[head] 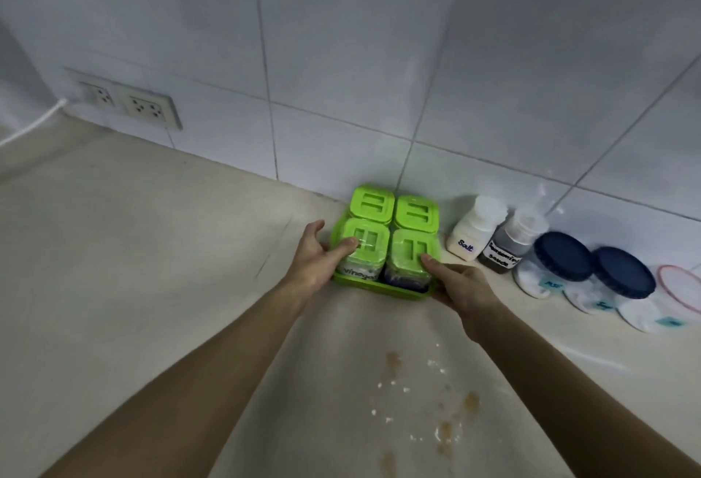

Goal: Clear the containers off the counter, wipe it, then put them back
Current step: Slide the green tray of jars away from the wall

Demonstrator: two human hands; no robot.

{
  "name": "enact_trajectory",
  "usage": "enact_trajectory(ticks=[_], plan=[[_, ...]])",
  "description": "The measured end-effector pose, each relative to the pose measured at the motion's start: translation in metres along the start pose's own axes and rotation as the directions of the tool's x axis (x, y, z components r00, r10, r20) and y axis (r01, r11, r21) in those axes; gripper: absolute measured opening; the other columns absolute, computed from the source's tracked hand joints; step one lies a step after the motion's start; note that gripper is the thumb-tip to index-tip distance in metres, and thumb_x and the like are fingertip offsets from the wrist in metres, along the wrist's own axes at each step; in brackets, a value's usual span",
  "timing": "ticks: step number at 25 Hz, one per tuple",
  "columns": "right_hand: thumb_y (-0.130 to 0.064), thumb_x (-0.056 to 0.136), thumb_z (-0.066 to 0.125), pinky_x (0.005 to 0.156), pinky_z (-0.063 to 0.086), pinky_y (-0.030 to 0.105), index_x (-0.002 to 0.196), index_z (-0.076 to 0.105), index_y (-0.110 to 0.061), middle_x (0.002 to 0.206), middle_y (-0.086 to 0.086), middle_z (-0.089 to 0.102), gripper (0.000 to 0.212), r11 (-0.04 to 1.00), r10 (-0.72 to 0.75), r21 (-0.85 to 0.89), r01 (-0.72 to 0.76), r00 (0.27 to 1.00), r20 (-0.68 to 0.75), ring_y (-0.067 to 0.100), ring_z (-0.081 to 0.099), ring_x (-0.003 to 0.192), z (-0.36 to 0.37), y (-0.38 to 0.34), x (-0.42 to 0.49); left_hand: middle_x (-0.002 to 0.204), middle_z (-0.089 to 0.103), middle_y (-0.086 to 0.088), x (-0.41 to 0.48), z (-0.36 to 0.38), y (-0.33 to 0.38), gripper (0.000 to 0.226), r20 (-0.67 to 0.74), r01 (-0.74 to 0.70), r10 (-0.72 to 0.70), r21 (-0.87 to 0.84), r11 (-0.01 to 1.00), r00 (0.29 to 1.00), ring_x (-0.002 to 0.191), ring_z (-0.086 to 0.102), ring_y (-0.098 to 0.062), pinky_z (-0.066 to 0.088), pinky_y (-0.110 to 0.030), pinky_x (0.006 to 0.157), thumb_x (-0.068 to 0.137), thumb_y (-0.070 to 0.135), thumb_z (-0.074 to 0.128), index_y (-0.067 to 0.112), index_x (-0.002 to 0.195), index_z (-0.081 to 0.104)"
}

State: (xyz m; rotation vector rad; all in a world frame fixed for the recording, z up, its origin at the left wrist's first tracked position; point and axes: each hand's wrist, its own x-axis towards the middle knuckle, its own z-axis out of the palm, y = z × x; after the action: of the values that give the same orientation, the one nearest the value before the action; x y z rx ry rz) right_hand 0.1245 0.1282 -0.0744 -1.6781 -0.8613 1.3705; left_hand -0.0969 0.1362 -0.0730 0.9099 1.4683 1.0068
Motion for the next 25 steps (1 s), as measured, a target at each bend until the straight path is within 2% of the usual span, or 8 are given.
enact_trajectory(ticks=[3, 6, 10, 14, 19, 20, 22, 25], plan=[[-0.035, 0.076, 0.076, 0.091, 0.051, 0.037, 0.092, 0.072, 0.001, 0.093, 0.016, 0.073, 0.040, 0.998, -0.023, -0.059, 0.029, 0.995, 0.096, 0.018, 0.064, 0.078, 0.041, -0.007, -0.023, 0.095, 0.057, -0.003, -0.034, -0.044, -0.005, 0.070, -0.133, -0.021, 0.014, -0.046, 0.999, 0.991, 0.082, 0.058, -0.009, 0.046, -0.013, 0.067, 0.083, 0.026, 0.072, 0.015, 0.140, 0.034], [-0.041, 0.071, 0.079, 0.088, 0.053, 0.043, 0.082, 0.073, -0.002, 0.089, 0.017, 0.074, 0.041, 0.991, -0.019, -0.125, 0.043, 0.982, 0.189, 0.021, 0.065, 0.077, 0.104, -0.003, -0.048, 0.110, 0.059, -0.014, -0.073, -0.106, -0.015, 0.065, -0.251, -0.005, -0.007, -0.050, 0.999, 0.968, 0.081, 0.058, -0.008, 0.044, -0.012, 0.065, 0.085, 0.027, 0.069, 0.015, 0.139, 0.035], [-0.054, 0.053, 0.080, 0.085, 0.054, 0.046, 0.086, 0.072, 0.001, 0.090, 0.018, 0.074, 0.065, 0.983, 0.027, -0.183, 0.036, 0.942, 0.334, 0.026, 0.068, 0.079, 0.176, 0.015, -0.079, 0.113, 0.057, -0.015, -0.119, -0.178, -0.036, 0.064, -0.365, 0.018, -0.004, 0.034, 0.999, 0.931, 0.084, 0.057, -0.011, 0.043, -0.012, 0.066, 0.087, 0.029, 0.065, 0.015, 0.141, 0.033], [-0.042, 0.072, 0.078, 0.083, 0.055, 0.041, 0.091, 0.071, -0.001, 0.093, 0.014, 0.074, 0.046, 0.972, 0.054, -0.227, 0.053, 0.897, 0.439, 0.026, 0.070, 0.085, 0.227, 0.035, -0.108, 0.116, 0.059, -0.019, -0.157, -0.225, -0.057, 0.062, -0.477, 0.049, -0.051, -0.017, 0.999, 0.877, 0.089, 0.057, -0.017, 0.042, -0.023, 0.074, 0.087, 0.029, 0.066, 0.017, 0.139, 0.035], [-0.040, 0.078, 0.074, 0.081, 0.053, 0.034, 0.098, 0.069, -0.008, 0.097, 0.008, 0.073, 0.038, 0.956, 0.021, -0.263, 0.129, 0.866, 0.499, 0.021, 0.067, 0.089, 0.257, 0.041, -0.131, 0.116, 0.060, -0.020, -0.182, -0.253, -0.072, 0.054, -0.505, 0.073, -0.086, -0.046, 0.996, 0.859, 0.092, 0.060, -0.019, 0.045, -0.023, 0.073, 0.088, 0.030, 0.064, 0.013, 0.134, 0.040], [-0.043, 0.080, 0.072, 0.082, 0.051, 0.033, 0.101, 0.068, -0.009, 0.098, 0.007, 0.073, 0.040, 0.943, -0.007, -0.285, 0.175, 0.862, 0.506, 0.020, 0.066, 0.091, 0.257, 0.041, -0.134, 0.116, 0.061, -0.020, -0.183, -0.257, -0.074, 0.053, -0.530, 0.083, -0.059, 0.021, 0.996, 0.846, 0.096, 0.060, -0.023, 0.047, -0.027, 0.077, 0.088, 0.032, 0.064, 0.012, 0.131, 0.042], [-0.046, 0.084, 0.064, 0.087, 0.050, 0.034, 0.108, 0.067, -0.010, 0.105, 0.008, 0.071, 0.044, 0.839, -0.111, -0.407, 0.361, 0.846, 0.522, 0.022, 0.065, 0.097, 0.245, 0.039, -0.134, 0.116, 0.059, -0.020, -0.181, -0.258, -0.072, 0.050, -0.601, 0.146, 0.154, 0.420, 0.896, 0.784, 0.107, 0.055, -0.034, 0.045, -0.040, 0.089, 0.087, 0.032, 0.066, 0.008, 0.126, 0.048], [-0.046, 0.091, 0.053, 0.097, 0.044, 0.038, 0.127, 0.055, -0.009, 0.125, 0.013, 0.058, 0.052, 0.457, -0.267, -0.617, 0.641, 0.760, 0.592, 0.028, 0.055, 0.116, 0.199, 0.038, -0.126, 0.108, 0.058, -0.019, -0.173, -0.228, -0.056, 0.033, -0.399, 0.092, 0.541, 0.858, 0.506, 0.740, 0.103, 0.050, -0.039, 0.041, -0.046, 0.087, 0.085, 0.026, 0.059, 0.008, 0.114, 0.057]])
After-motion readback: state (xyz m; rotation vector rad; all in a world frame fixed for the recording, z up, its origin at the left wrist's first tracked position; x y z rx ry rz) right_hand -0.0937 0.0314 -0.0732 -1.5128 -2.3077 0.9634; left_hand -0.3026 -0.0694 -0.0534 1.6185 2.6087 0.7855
